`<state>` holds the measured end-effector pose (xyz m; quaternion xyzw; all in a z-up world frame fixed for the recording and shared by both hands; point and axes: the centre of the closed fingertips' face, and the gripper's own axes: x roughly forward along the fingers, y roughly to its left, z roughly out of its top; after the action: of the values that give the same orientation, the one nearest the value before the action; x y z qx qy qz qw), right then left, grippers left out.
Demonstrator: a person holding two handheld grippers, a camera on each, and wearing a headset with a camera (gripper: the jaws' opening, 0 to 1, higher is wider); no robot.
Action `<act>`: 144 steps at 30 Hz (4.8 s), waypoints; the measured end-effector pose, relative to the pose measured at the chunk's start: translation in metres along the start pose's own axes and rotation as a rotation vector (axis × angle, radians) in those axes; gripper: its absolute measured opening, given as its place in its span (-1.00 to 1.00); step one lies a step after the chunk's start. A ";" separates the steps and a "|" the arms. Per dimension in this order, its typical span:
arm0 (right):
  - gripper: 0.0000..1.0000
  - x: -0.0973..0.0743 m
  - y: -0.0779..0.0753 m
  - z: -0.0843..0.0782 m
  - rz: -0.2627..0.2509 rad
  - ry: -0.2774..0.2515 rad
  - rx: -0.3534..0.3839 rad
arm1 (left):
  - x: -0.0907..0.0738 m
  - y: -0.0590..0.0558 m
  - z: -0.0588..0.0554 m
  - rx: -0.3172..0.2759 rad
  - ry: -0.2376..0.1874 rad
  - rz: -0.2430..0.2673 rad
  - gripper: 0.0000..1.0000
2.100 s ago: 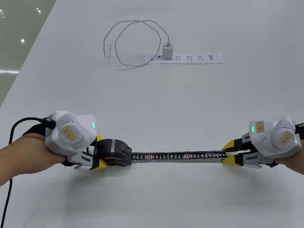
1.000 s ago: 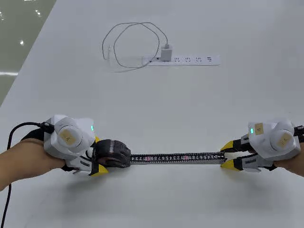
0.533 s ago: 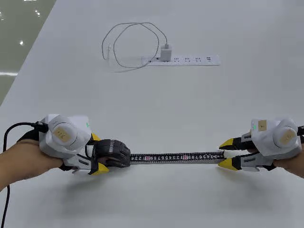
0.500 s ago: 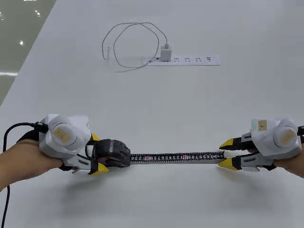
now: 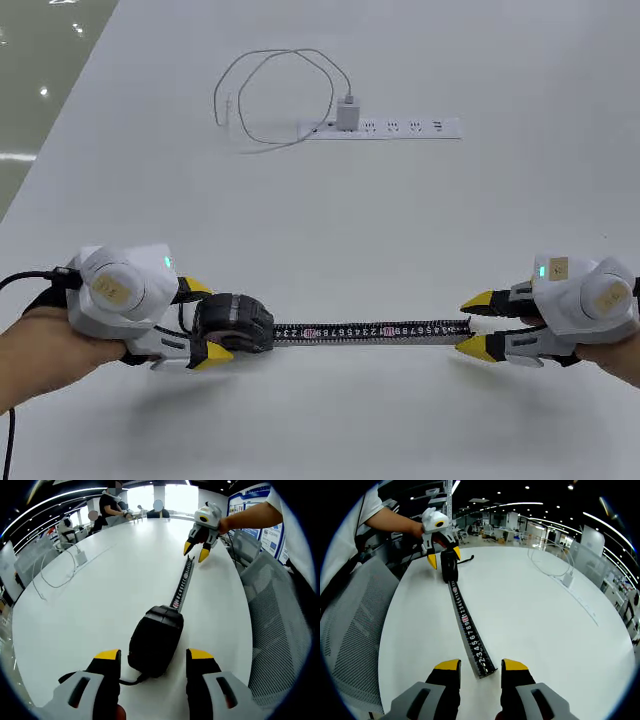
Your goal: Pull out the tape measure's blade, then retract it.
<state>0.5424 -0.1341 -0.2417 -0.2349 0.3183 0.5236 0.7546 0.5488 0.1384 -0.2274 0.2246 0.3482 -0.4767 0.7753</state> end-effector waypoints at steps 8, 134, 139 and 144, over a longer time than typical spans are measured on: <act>-0.19 -0.002 0.002 0.000 -0.038 -0.012 0.034 | -0.012 -0.002 -0.001 -0.043 -0.041 0.040 0.05; 0.98 -0.053 0.088 -0.015 -0.256 -0.160 0.321 | -0.079 -0.076 -0.058 -0.431 -0.247 0.256 0.90; 0.98 -0.054 0.088 -0.015 -0.256 -0.161 0.325 | -0.079 -0.076 -0.059 -0.427 -0.243 0.255 0.90; 0.98 -0.054 0.090 -0.015 -0.253 -0.160 0.327 | -0.078 -0.076 -0.057 -0.426 -0.246 0.253 0.90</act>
<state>0.4412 -0.1482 -0.2145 -0.1053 0.3063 0.3829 0.8652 0.4383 0.1884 -0.2071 0.0385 0.3132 -0.3158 0.8948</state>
